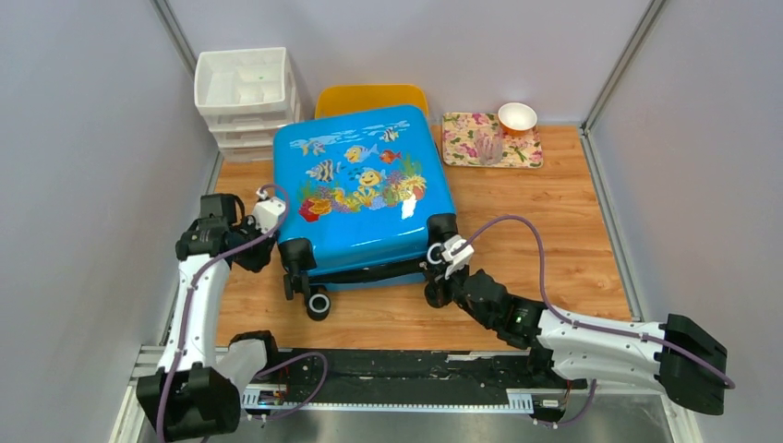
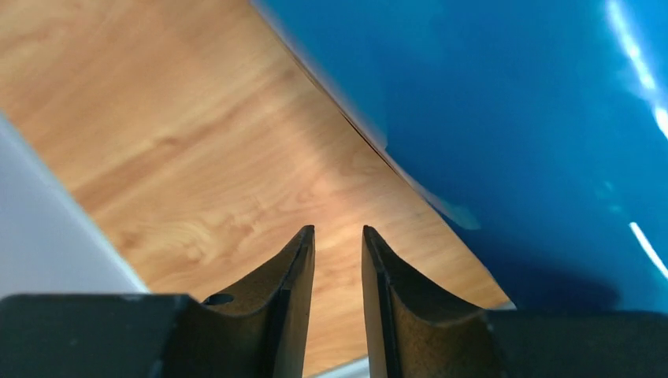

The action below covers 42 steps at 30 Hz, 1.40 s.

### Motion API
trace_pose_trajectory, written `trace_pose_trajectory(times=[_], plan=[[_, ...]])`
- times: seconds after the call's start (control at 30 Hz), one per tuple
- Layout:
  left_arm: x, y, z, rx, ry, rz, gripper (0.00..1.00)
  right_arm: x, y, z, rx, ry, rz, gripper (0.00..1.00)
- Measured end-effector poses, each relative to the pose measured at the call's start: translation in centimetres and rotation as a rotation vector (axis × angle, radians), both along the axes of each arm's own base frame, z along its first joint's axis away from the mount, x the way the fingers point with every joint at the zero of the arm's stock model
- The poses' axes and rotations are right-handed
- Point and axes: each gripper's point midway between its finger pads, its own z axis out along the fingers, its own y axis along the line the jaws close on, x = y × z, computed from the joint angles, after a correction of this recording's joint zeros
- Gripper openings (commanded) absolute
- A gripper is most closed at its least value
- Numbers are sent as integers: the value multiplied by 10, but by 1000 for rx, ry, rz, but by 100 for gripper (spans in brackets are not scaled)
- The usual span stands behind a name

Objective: Open, take out, and arrange the luggage

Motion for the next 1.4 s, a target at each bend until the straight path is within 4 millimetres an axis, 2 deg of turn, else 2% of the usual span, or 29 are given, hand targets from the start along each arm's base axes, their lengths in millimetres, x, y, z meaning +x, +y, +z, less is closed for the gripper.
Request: trace_pose_trajectory(times=[0.1,0.17,0.33,0.53,0.7,0.8,0.9,1.03,1.23,1.4], plan=[[0,-7,1,67,-62,-49,35,4,-2,-1,-12,3,-32,0],[-1,-22,6,81,-104,-113,35,7,-3,-3,-24,8,-55,0],[-9,-47,4,73,-85,-200,34,13,1,-2,-73,12,-98,0],[-11,-49,3,56,-70,-176,33,11,8,-2,-127,23,-117,0],[-12,-53,2,32,-62,-159,33,-8,32,2,-141,7,-41,0],[-11,-58,2,10,-65,-161,33,-19,33,5,-163,-19,-8,0],[-13,-69,-1,-33,-50,-183,33,-40,41,11,-152,-29,69,0],[-11,-80,-3,-91,-39,-180,31,-44,42,7,-188,-50,86,0],[-13,-97,-9,-185,0,-154,30,-50,92,12,-201,-70,156,0],[-14,-100,-12,-222,8,-107,30,-53,117,12,-199,-70,179,0]])
